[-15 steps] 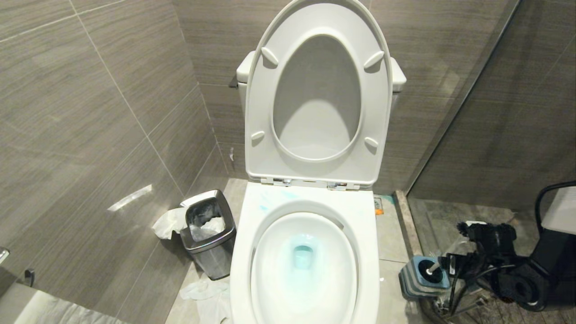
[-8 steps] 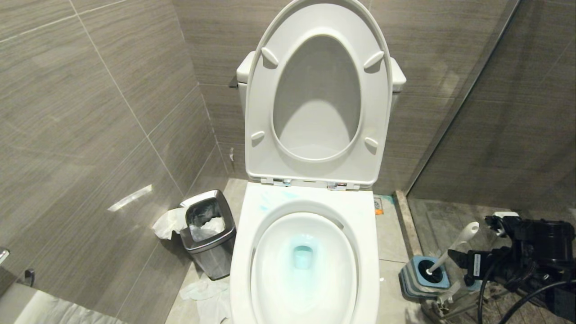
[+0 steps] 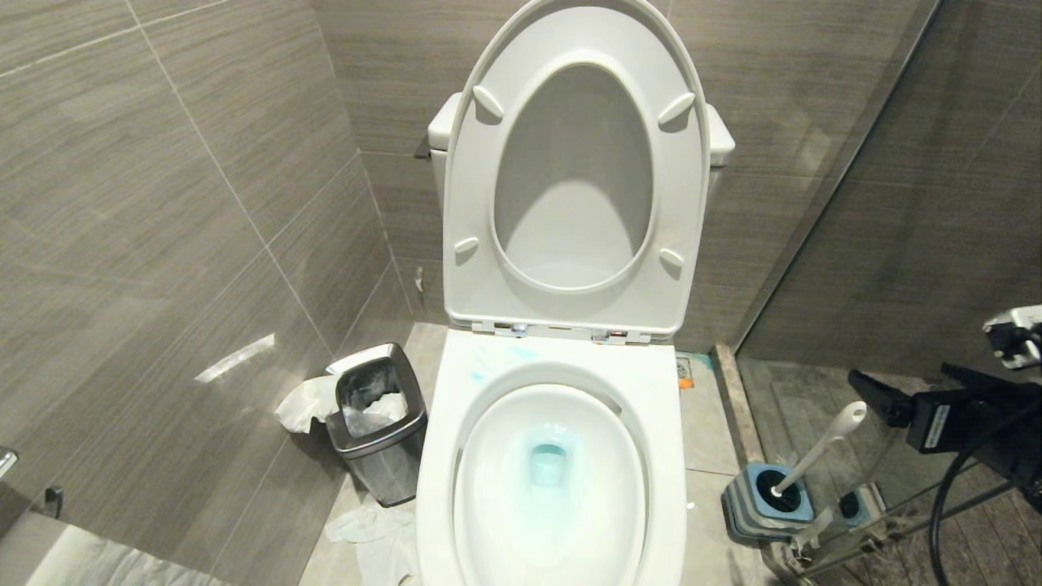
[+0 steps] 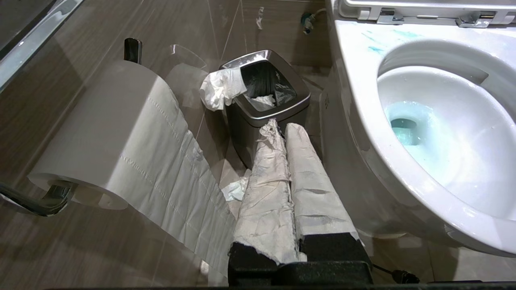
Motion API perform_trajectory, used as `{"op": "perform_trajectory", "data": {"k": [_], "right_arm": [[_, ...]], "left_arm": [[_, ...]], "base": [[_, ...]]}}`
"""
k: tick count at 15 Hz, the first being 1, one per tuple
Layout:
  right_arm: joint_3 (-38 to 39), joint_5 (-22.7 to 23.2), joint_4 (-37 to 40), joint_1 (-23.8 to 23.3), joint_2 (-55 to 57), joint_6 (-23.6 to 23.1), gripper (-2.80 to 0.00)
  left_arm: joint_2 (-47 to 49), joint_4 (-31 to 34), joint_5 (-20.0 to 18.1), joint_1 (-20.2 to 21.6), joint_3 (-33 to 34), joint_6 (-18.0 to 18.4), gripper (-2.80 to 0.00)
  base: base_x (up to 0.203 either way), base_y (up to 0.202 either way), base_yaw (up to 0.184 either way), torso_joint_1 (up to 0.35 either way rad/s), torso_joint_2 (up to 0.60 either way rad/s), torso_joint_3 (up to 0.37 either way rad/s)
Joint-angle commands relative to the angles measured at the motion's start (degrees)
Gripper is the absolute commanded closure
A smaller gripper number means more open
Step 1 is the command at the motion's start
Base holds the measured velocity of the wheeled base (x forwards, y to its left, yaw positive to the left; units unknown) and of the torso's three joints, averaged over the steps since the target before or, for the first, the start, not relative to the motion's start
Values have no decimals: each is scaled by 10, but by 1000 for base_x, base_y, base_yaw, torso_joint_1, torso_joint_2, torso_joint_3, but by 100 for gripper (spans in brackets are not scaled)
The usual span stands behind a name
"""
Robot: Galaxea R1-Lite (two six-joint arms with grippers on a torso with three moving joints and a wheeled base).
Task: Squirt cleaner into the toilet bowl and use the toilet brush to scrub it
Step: Flush the toilet
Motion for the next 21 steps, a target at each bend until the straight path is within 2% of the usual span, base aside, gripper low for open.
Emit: {"op": "perform_trajectory", "data": {"k": [1, 3, 4, 12, 21], "right_arm": [[3, 1, -3, 0, -103, -2, -280], [16, -2, -5, 0, -128, -22, -280], [19, -2, -6, 0, -131, -26, 0], [22, 0, -6, 2, -171, -23, 0], [50, -3, 7, 75, -356, -21, 0]], "left_arm": [[0, 0, 0, 0, 1, 0, 0], [0, 0, 0, 0, 1, 0, 0], [0, 0, 0, 0, 1, 0, 0], [0, 0, 0, 0, 1, 0, 0], [0, 0, 0, 0, 1, 0, 0]], "base": [[0, 0, 0, 0, 0, 0], [0, 0, 0, 0, 0, 0], [0, 0, 0, 0, 0, 0], [0, 0, 0, 0, 0, 0], [0, 0, 0, 0, 0, 0]]}}
